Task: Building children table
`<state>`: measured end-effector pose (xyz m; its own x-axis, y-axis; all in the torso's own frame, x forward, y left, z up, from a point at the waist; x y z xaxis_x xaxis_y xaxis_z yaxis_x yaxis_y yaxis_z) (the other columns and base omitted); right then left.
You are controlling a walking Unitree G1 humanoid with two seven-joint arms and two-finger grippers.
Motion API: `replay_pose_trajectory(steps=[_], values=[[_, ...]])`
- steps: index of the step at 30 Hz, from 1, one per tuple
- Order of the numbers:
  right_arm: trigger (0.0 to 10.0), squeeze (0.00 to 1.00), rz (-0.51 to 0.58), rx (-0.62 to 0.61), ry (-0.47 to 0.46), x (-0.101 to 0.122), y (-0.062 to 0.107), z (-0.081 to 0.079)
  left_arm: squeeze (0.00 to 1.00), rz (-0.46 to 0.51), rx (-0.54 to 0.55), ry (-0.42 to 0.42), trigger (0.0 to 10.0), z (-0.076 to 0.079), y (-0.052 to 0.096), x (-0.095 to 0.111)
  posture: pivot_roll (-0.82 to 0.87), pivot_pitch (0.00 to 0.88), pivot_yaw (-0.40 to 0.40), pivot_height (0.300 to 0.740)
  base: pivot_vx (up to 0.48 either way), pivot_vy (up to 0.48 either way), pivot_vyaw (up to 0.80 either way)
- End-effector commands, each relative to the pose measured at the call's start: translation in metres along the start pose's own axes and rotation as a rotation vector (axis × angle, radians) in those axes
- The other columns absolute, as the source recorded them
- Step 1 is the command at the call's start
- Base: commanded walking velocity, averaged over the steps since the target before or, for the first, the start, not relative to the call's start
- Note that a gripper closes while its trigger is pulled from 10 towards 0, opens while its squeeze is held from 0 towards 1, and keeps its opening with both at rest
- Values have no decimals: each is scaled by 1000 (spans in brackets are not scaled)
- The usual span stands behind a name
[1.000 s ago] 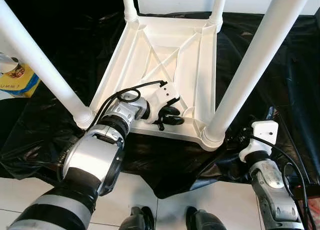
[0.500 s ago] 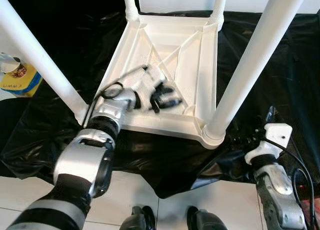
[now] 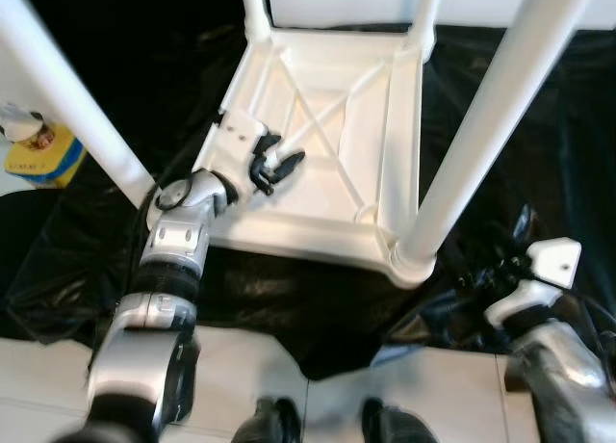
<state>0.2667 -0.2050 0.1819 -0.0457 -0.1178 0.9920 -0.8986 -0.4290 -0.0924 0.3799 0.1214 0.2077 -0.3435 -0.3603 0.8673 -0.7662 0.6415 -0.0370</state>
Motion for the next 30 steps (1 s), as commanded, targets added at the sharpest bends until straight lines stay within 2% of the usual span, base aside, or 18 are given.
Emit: replay_pose_trajectory(steps=[1, 2, 5, 9, 11, 12, 17, 21, 25, 26, 28, 29, 30], values=[[10000, 0, -22, 96, -42, -2, -1, -15, 0, 22, -39, -24, 10000, -1, 4, 12, -135, 169, 56, 740, 0, 0, 0], [10000, 0, -89, 179, -36, -5, -1, -21, 0, 19, -46, 2, 10000, 2, 7, 11, -128, 159, 52, 740, 0, 0, 0], [10000, 0, -150, 260, -15, -6, 0, -28, 0, -4, -37, -7, 10000, 4, 12, 9, -120, 153, 48, 740, 0, 0, 0], [10000, 0, -150, 280, -12, -4, -1, -30, 0, -13, -31, -22, 10000, 4, 15, 8, -118, 152, 47, 740, 0, 0, 0], [10000, 0, -164, 324, -19, -2, -4, -34, 0, -53, -15, -30, 10000, 4, 23, 6, -104, 145, 42, 740, 0, 0, 0], [10000, 0, -177, 365, -24, -2, -8, -39, 0, -86, -13, -41, 10000, 9, 33, 3, -94, 143, 39, 740, 0, 0, 0], [10000, 0, -154, 363, -32, -2, -15, -41, 0, -96, -10, -38, 10000, 14, 36, 5, -86, 141, 35, 740, 0, 0, 0], [10000, 0, -90, 355, -67, -4, -35, -52, 0, -63, -12, 3, 10000, 25, 29, 16, -74, 133, 28, 740, 0, 0, 0], [10000, 0, -58, 334, -97, -8, -45, -58, 0, -34, -17, 34, 10000, 33, 20, 20, -70, 126, 20, 740, 0, 0, 0], [10000, 0, -34, 298, -104, -11, -54, -59, 0, -25, -17, 52, 10000, 39, 13, 22, -71, 122, 15, 740, 0, 0, 0], [10000, 0, -30, 287, -109, -12, -56, -58, 0, -26, -17, 57, 10000, 41, 11, 22, -71, 122, 15, 740, 0, 0, 0], [10000, 0, -16, 244, -117, -16, -63, -55, 0, -23, -12, 66, 10000, 45, 1, 23, -75, 115, 12, 740, 0, 0, 0], [10000, 0, -16, 244, -117, -16, -63, -55, 0, -23, -12, 66, 10000, 45, 1, 23, -75, 115, 12, 740, 0, 0, 0]])
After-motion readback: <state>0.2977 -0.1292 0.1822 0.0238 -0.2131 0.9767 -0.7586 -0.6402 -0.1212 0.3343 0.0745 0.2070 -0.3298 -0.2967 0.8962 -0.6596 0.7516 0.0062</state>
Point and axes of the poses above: a point about 5 cm out from each wrist's last joint towards the gripper, its own y axis pointing back from the gripper into the wrist, its own x axis along the axis of the wrist's last joint, z = x × y, the point moved 5 cm from there along -y, pointing out of the wrist towards the gripper, and after that the axes turned 13 degrees about -y, right-handed, at the moved point
